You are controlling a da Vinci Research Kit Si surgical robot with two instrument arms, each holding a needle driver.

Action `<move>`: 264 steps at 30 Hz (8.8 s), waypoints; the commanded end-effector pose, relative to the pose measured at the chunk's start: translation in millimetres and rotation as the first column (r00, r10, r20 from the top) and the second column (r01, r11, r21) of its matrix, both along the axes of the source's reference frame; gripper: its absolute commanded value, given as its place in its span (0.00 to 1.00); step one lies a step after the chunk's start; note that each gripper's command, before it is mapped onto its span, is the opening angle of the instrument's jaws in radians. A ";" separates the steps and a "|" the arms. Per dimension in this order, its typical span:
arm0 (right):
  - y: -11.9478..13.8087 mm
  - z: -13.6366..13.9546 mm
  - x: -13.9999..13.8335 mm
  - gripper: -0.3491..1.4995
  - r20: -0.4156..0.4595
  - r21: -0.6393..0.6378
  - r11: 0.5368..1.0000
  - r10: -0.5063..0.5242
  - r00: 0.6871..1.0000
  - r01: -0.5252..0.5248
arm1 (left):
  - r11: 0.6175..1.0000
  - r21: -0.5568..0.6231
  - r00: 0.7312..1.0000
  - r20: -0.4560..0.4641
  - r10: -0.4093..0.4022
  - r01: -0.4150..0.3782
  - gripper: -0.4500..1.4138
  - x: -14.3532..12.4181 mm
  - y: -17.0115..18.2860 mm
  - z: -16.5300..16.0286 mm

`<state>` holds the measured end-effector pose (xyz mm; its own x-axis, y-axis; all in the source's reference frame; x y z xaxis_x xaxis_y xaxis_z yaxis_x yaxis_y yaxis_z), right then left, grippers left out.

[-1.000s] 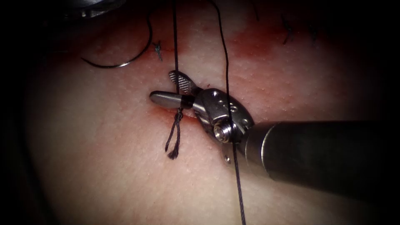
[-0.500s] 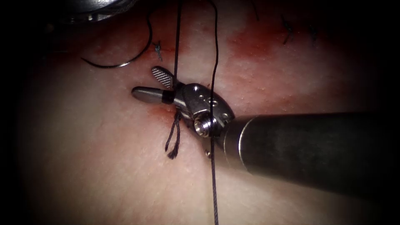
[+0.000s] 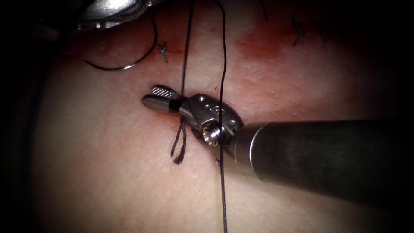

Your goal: Wound Closure

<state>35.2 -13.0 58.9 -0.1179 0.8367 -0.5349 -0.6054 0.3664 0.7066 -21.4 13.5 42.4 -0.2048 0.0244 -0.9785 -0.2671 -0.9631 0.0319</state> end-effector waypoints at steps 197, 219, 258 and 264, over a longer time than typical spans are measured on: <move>-5.5 -6.6 -7.5 0.66 0.281 -0.592 0.590 -0.487 0.827 0.549 | 0.990 0.091 0.854 -0.503 0.135 -0.104 0.00 2.6 -18.8 14.8; -4.3 -4.2 1.6 0.69 0.336 -0.649 0.507 -0.478 0.812 0.567 | 0.991 0.101 0.850 -0.512 0.125 -0.085 0.00 2.0 -19.8 12.9; -4.9 -4.2 1.0 0.80 0.364 -0.675 0.464 -0.466 0.806 0.574 | 0.989 0.122 0.856 -0.498 0.138 -0.089 0.00 3.2 -19.0 10.5; -5.9 -7.1 -3.0 0.82 0.348 -0.675 0.466 -0.483 0.803 0.572 | 0.995 0.103 0.874 -0.481 0.065 -0.017 0.00 6.1 -16.6 8.0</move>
<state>32.4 -18.3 51.8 0.2953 0.0465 -0.9543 -0.1613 0.9869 -0.0018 -14.7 -2.8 49.8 -0.6543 0.0905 -0.7508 -0.2001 -0.9782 0.0564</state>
